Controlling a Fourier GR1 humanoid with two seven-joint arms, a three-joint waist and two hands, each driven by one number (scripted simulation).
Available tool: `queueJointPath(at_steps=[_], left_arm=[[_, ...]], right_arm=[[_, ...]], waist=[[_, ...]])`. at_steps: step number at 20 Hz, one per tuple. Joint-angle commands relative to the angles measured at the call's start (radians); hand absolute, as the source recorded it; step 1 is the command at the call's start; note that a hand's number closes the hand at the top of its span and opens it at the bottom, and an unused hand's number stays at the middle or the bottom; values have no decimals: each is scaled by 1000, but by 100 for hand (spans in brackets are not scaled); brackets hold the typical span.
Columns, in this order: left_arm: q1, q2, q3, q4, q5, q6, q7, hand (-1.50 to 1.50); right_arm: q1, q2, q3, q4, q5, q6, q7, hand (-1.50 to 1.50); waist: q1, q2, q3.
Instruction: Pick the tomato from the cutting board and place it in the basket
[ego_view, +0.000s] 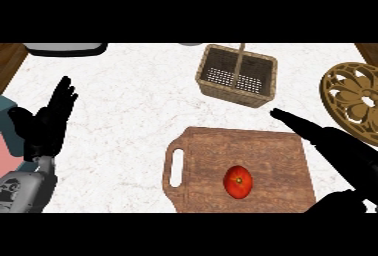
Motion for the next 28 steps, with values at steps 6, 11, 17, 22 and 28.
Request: queueJointPath(at_steps=[6, 11, 17, 22, 28], left_arm=[[32, -10, 56, -4, -28, -60, -10, 0], [37, -61, 36, -45, -68, -20, 12, 0], [-35, -66, 91, 24, -74, -66, 15, 0], [-36, -64, 121, -15, -91, -92, 55, 0], [36, -87, 130, -73, -110, -116, 52, 0]], right_arm=[[174, 160, 49, 46, 252, -15, -189, -150], [187, 212, 48, 219, 364, -68, -405, -150], [295, 248, 45, 77, 433, -61, -392, -150], [255, 343, 36, 144, 477, -39, -404, -150], [316, 354, 15, 84, 504, 6, -424, -150]], waist=[[2, 0, 0], [5, 1, 1], [-2, 0, 0], [1, 1, 0], [1, 0, 0]])
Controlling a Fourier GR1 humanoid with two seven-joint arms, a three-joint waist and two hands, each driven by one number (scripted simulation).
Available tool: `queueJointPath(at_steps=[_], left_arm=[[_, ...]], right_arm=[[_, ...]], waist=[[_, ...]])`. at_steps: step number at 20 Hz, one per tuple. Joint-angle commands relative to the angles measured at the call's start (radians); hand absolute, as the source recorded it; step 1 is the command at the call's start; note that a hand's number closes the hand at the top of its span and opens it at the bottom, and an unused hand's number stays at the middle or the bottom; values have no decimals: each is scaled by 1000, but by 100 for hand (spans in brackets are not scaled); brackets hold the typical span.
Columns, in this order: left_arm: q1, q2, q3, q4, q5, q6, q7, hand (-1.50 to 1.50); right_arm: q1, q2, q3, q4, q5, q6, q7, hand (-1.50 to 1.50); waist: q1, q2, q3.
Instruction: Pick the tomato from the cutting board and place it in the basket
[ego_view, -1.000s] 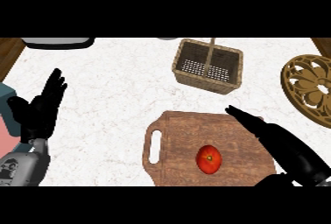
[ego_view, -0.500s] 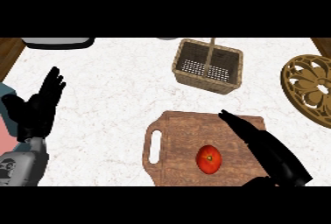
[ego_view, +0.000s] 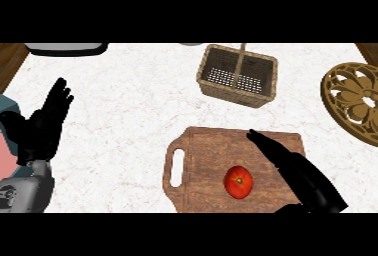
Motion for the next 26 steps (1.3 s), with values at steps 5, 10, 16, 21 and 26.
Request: queueJointPath(at_steps=[5, 10, 16, 21, 26], left_arm=[[27, -48, 15, 40, -36, -23, -69, 0], [-9, -46, 24, -14, -55, -13, 5, 0], [-71, -74, 45, 139, -61, -26, -74, 0], [11, -49, 27, -118, -69, -38, 98, 0], [-5, -70, 45, 8, -82, -53, -12, 0]], right_arm=[[28, 103, 61, 20, 128, -13, 18, -150], [12, 97, 26, 72, 184, -8, -8, -150], [-26, 149, 27, 198, 227, -38, -66, -150], [-73, 144, -36, 220, 212, 19, -76, -150], [-18, 205, 52, 329, 335, -107, -144, -150]], waist=[[0, 0, 0], [0, 0, 0], [-2, 1, 0], [5, -1, 0], [1, 0, 0]])
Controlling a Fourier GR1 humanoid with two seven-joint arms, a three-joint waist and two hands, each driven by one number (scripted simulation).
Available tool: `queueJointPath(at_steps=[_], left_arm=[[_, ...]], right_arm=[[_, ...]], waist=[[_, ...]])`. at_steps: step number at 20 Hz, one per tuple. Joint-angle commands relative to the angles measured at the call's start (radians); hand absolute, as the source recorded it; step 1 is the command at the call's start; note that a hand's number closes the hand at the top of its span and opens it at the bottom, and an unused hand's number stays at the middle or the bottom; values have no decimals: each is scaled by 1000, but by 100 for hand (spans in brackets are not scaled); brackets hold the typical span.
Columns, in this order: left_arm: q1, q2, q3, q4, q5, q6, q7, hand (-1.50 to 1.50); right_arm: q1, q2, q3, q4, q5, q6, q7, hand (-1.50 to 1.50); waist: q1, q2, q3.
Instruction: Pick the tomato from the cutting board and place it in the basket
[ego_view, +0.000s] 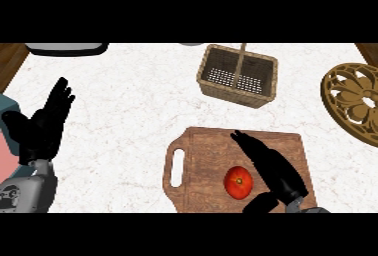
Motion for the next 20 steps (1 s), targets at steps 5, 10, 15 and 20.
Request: queueJointPath(at_steps=[5, 10, 15, 20], left_arm=[[40, -3, 10, -53, 11, -34, 18, 0], [27, -7, 6, -69, -10, -8, 45, 0], [-15, -41, -19, -22, -55, 31, 22, 0], [-16, -21, 12, -17, -12, -12, 14, 0]], right_arm=[[-44, 47, 4, 173, 64, -38, -62, -150], [6, -16, 77, 141, 70, 57, -125, 150], [-34, 57, 72, 219, 69, 19, -141, 150], [-17, 152, 161, 168, 146, -5, -31, 150]], waist=[[3, 1, 1], [4, 0, 1], [2, 3, 2], [0, 2, 1]])
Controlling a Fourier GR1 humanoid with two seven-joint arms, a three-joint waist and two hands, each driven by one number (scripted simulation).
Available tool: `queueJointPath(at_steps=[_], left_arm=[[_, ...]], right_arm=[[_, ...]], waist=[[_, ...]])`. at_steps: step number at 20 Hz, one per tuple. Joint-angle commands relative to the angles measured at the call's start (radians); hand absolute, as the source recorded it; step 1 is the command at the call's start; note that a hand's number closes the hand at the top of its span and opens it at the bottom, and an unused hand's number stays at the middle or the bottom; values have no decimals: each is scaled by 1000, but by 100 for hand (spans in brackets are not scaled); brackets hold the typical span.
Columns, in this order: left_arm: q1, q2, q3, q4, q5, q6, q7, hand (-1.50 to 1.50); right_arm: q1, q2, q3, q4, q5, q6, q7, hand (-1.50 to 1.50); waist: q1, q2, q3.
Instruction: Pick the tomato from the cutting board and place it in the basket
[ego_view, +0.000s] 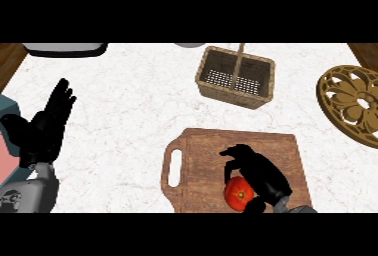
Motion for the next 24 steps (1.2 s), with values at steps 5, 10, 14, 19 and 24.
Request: queueJointPath(at_steps=[5, 10, 14, 19, 24], left_arm=[[-24, -6, -19, 44, -2, -22, -14, 0], [-70, -1, -8, 77, 1, -22, -29, 0], [-52, -2, -13, 68, 1, -26, -14, 0], [-64, -1, -6, 98, -1, -25, -36, 0], [-29, -36, -26, 92, -33, 15, -51, 0]], right_arm=[[-46, 135, 370, -3, -41, -171, 403, 150], [-103, 136, 513, 46, -158, -399, 534, 150], [-160, 138, 591, -23, -254, -660, 560, 150], [-260, 139, 671, -133, -295, -926, 573, 150], [-480, 139, 703, -235, -246, -1048, 820, 150]], waist=[[54, 22, 16], [59, 29, 17], [61, 22, 18], [47, 20, 16], [34, 10, 14]])
